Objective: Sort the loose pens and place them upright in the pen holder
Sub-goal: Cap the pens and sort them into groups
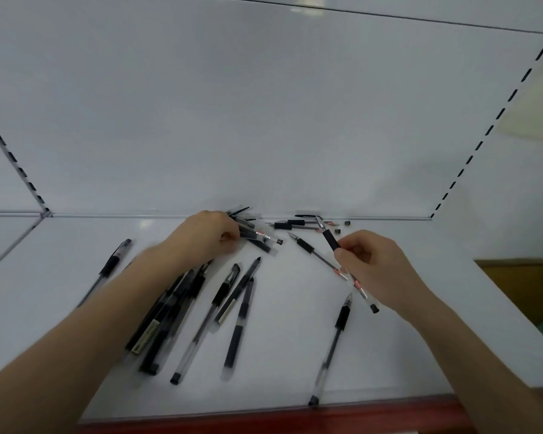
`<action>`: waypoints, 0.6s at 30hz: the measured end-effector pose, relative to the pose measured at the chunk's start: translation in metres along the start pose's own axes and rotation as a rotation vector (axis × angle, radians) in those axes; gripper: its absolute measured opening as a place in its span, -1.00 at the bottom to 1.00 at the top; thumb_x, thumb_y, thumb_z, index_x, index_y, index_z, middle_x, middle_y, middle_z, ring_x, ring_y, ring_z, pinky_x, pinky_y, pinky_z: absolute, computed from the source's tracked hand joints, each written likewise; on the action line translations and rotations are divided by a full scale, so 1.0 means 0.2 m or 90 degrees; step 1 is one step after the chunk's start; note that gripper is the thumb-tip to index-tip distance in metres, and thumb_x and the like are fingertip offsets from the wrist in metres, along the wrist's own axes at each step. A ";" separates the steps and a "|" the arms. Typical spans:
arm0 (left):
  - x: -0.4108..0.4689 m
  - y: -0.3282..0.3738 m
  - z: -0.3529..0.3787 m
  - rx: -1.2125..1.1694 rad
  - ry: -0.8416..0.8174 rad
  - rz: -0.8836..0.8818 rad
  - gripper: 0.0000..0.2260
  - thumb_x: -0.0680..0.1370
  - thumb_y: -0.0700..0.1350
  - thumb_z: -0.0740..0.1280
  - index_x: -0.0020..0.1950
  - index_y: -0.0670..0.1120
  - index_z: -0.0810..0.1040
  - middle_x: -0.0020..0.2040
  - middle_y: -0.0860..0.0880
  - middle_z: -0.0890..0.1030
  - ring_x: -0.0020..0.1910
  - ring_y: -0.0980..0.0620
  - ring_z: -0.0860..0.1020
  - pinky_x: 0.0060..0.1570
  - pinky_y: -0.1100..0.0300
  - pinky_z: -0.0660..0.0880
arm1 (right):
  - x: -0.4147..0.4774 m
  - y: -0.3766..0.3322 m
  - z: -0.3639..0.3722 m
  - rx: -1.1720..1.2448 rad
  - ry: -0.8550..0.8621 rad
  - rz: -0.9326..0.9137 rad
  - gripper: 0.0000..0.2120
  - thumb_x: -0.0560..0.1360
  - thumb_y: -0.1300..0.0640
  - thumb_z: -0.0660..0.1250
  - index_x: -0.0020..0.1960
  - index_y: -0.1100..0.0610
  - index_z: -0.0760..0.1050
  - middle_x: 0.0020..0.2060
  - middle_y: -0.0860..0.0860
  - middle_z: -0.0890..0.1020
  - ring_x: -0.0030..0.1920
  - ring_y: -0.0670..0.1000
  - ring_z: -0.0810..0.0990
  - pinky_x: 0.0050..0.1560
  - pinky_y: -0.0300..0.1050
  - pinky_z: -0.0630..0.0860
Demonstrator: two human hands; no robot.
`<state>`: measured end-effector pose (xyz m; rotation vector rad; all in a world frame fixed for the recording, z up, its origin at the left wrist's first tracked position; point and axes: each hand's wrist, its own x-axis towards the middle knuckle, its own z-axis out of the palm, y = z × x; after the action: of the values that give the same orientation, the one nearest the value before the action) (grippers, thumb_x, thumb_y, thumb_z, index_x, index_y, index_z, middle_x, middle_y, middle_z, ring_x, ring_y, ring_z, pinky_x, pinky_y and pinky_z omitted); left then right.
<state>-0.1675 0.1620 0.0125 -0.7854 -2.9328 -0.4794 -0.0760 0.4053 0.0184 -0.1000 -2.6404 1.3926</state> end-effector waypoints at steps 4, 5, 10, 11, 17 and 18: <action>-0.01 0.01 0.01 -0.062 0.027 0.002 -0.89 0.51 -0.20 0.30 -0.02 -0.17 0.59 -0.01 -0.11 0.58 0.00 -0.07 0.53 -0.02 0.21 0.38 | -0.02 -0.02 0.00 -0.002 -0.037 -0.024 -0.87 0.49 0.22 0.28 -0.20 0.02 0.47 -0.34 -0.03 0.59 -0.41 -0.18 0.51 -0.37 -0.41 0.36; -0.02 0.03 -0.01 -0.120 0.053 -0.001 -0.91 0.52 -0.19 0.29 -0.03 -0.14 0.58 -0.04 -0.08 0.58 -0.03 0.01 0.55 -0.06 0.27 0.38 | -0.03 -0.04 0.00 0.005 -0.046 -0.037 -0.85 0.49 0.22 0.28 -0.19 0.01 0.46 -0.32 -0.03 0.59 -0.42 -0.19 0.51 -0.40 -0.46 0.35; -0.17 0.18 -0.13 -0.467 0.111 0.035 -0.90 0.52 -0.19 0.32 -0.12 0.02 0.52 -0.19 0.08 0.62 -0.20 0.29 0.56 -0.14 0.48 0.44 | -0.12 -0.20 -0.04 0.014 -0.019 -0.167 -0.74 0.49 0.22 0.26 -0.18 -0.15 0.45 -0.31 -0.02 0.59 -0.31 -0.08 0.51 -0.38 -0.40 0.38; -0.20 0.20 -0.15 -0.519 0.117 0.044 -0.93 0.50 -0.17 0.34 -0.11 0.00 0.53 -0.20 0.04 0.64 -0.17 0.23 0.59 -0.10 0.43 0.47 | -0.13 -0.22 -0.05 0.009 -0.016 -0.192 -0.75 0.49 0.22 0.26 -0.18 -0.16 0.46 -0.28 -0.05 0.59 -0.32 -0.09 0.49 -0.37 -0.38 0.38; -0.29 0.27 -0.22 -0.736 0.168 0.059 -0.91 0.42 -0.19 0.28 -0.10 -0.12 0.54 -0.26 0.00 0.63 -0.14 0.09 0.64 -0.02 0.26 0.56 | -0.17 -0.32 -0.05 -0.010 0.017 -0.307 -0.79 0.45 0.08 0.35 -0.16 -0.26 0.49 -0.26 -0.27 0.57 -0.24 -0.23 0.52 -0.24 -0.52 0.36; -0.30 0.27 -0.23 -0.734 0.172 0.057 -0.90 0.42 -0.19 0.28 -0.10 -0.10 0.55 -0.24 0.02 0.65 -0.15 0.10 0.64 -0.03 0.28 0.55 | -0.17 -0.33 -0.05 -0.028 0.025 -0.328 -0.84 0.42 0.04 0.35 -0.15 -0.25 0.51 -0.23 -0.27 0.57 -0.22 -0.25 0.52 -0.23 -0.54 0.35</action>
<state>-0.0887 0.1642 0.0620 -0.7795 -2.1461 -2.1071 -0.0398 0.3715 0.0744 0.5057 -2.4166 1.1396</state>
